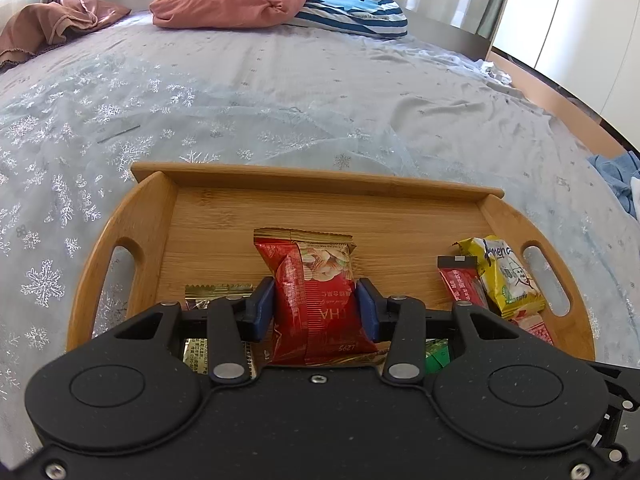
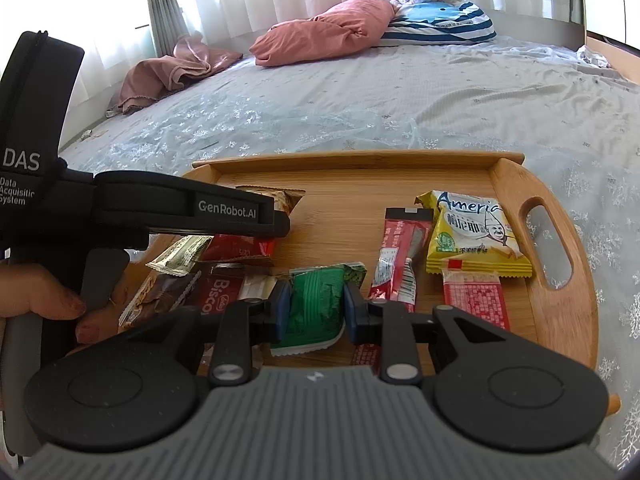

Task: Organize snacks
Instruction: 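Carry the red chip bag and green packet over the tray with both tools, then open both tools to drop the chip bag and green packet onto the tray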

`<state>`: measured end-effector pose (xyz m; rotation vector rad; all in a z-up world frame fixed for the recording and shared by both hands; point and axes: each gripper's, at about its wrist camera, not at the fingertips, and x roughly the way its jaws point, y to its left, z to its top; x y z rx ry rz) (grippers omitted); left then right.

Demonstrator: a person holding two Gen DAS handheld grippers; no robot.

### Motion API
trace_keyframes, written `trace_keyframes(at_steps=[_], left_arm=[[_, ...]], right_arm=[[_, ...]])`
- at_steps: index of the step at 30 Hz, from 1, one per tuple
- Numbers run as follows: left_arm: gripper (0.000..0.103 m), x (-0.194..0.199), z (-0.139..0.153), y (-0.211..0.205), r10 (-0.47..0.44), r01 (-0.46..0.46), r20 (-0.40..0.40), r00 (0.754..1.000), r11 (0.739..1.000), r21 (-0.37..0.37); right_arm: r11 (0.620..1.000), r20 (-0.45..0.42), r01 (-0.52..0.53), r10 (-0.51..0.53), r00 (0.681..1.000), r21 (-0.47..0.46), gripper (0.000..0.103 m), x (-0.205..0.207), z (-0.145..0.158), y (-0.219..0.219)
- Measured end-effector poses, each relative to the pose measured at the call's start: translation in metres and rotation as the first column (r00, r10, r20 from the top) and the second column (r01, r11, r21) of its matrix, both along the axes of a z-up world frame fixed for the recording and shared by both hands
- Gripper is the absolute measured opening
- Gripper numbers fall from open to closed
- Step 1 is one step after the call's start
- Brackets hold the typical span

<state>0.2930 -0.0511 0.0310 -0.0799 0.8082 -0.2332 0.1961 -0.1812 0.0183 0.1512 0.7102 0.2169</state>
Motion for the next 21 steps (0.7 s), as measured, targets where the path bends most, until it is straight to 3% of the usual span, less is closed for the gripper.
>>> trace_keyframes(at_steps=[2,5,7,9,13,21], left_arm=[[0.042,0.0,0.0,0.0,-0.002,0.002,0.0,1.0,1.0,0.004],[0.043,-0.002,0.001,-0.001,-0.003,0.003,-0.002,1.0,1.0,0.012],[0.044,-0.003,0.002,0.0,-0.003,0.003,-0.002,1.0,1.0,0.014],[0.051,-0.005,0.004,0.001,-0.003,0.003,0.001,1.0,1.0,0.01],[0.07,-0.014,0.013,0.004,0.002,-0.003,0.016,1.0,1.0,0.02],[0.081,-0.046,0.034,0.006,-0.022,0.021,0.049,0.999,1.0,0.022]], right_arm=[[1.0,0.0,-0.001,0.001,1.0,-0.003,0.033,0.0,0.0,0.0],[1.0,-0.005,-0.001,0.001,1.0,-0.001,0.045,0.0,0.0,0.001],[1.0,-0.001,-0.004,0.004,1.0,-0.002,0.046,0.0,0.001,0.001],[1.0,0.003,-0.01,0.01,1.0,0.0,0.055,-0.001,0.003,0.001],[1.0,0.019,-0.016,0.016,1.0,0.008,0.059,-0.005,0.008,-0.001],[0.999,0.053,-0.032,0.032,0.998,0.001,0.064,-0.021,0.021,-0.004]])
